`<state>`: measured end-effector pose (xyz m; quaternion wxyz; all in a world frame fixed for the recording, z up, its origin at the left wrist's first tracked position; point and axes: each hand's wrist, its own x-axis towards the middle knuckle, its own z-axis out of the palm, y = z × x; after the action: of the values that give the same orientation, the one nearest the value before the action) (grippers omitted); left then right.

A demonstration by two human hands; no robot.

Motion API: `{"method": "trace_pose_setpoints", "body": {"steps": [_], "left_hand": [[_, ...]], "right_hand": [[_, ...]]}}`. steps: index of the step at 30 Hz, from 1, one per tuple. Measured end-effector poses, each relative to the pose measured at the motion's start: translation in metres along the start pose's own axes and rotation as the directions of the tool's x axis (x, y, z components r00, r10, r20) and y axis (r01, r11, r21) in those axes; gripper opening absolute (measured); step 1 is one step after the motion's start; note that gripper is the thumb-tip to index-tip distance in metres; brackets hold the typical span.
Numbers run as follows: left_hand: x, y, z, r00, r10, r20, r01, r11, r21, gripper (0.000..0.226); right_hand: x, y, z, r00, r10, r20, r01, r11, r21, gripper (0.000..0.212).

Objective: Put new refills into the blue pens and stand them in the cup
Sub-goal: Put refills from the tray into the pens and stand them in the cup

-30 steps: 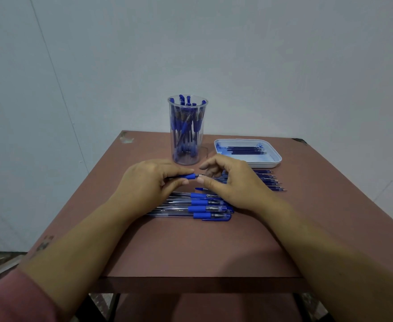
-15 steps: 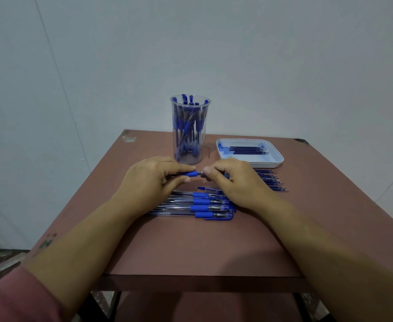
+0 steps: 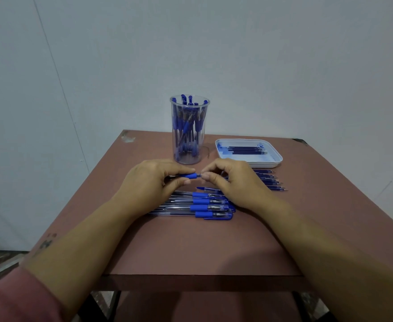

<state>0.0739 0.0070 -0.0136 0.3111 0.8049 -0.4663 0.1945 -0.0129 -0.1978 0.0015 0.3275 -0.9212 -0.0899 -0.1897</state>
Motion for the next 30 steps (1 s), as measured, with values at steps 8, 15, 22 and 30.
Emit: {"method": "trace_pose_setpoints", "body": {"steps": [8, 15, 22, 30], "left_hand": [[-0.001, -0.003, 0.000, 0.999, -0.037, -0.016, 0.038, 0.999, 0.026, 0.027], [-0.002, -0.007, -0.003, 0.998, -0.067, -0.013, 0.068, 0.994, 0.086, 0.026], [-0.002, -0.006, -0.003, 0.998, -0.063, -0.010, 0.064, 0.993, 0.098, 0.026], [-0.001, -0.008, -0.003, 0.998, -0.063, 0.005, 0.062, 0.996, 0.064, 0.027]], "right_hand": [[0.000, 0.005, -0.004, 0.997, 0.002, -0.073, -0.003, 1.000, -0.013, 0.011], [0.005, 0.010, -0.009, 0.998, 0.019, 0.054, -0.002, 0.958, -0.288, 0.010], [0.009, 0.007, -0.006, 0.977, 0.017, 0.212, 0.068, 0.919, -0.387, 0.018], [-0.001, 0.000, -0.017, 1.000, 0.013, 0.001, -0.013, 0.982, -0.188, 0.013]]}}
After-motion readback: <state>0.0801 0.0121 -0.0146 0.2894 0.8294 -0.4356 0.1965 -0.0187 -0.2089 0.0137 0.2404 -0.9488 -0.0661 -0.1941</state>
